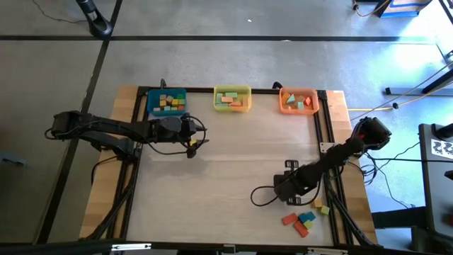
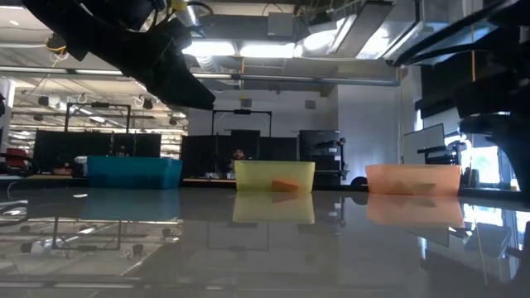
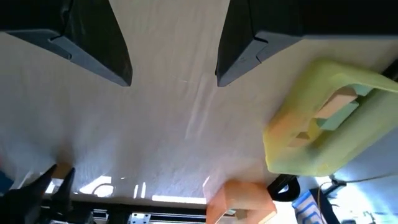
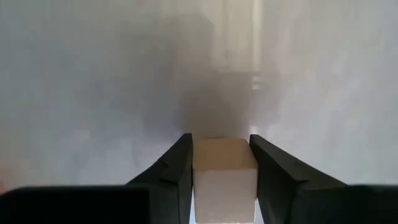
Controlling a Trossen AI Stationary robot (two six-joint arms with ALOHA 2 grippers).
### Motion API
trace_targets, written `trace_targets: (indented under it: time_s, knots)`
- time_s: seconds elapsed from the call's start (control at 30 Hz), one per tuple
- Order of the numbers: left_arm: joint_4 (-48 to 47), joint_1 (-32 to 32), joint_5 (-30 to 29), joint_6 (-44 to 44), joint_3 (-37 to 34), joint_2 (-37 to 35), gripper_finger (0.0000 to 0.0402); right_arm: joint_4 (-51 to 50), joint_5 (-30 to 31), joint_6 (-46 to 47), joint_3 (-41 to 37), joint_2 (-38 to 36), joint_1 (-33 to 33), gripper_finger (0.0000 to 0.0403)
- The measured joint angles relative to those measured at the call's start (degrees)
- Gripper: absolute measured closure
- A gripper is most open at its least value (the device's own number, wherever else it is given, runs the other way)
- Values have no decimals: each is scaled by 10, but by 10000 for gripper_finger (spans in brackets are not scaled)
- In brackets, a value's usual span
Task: Sort blocks by size
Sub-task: Put the brown square block into the blue bin
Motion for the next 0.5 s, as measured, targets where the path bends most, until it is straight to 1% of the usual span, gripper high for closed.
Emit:
trace_targets:
  time_s: [0.13, 0.23, 0.33, 0.4, 0.5]
  knots:
    - [28, -4, 0, 15, 0, -4, 180, -11, 11, -25, 2, -12, -23, 280]
    - [52, -16, -1, 41, 6, -7, 180, -8, 27, -58, 22, -33, -51, 280]
    - [71, -27, 0, 86, 15, -8, 180, -1, 74, -112, 42, -61, -92, 280]
    - [75, -32, -1, 123, 18, -8, 180, 33, 98, -157, 47, -81, -130, 280]
    - [91, -37, -15, 166, 18, -8, 180, 119, 98, -211, 47, -103, -195, 280]
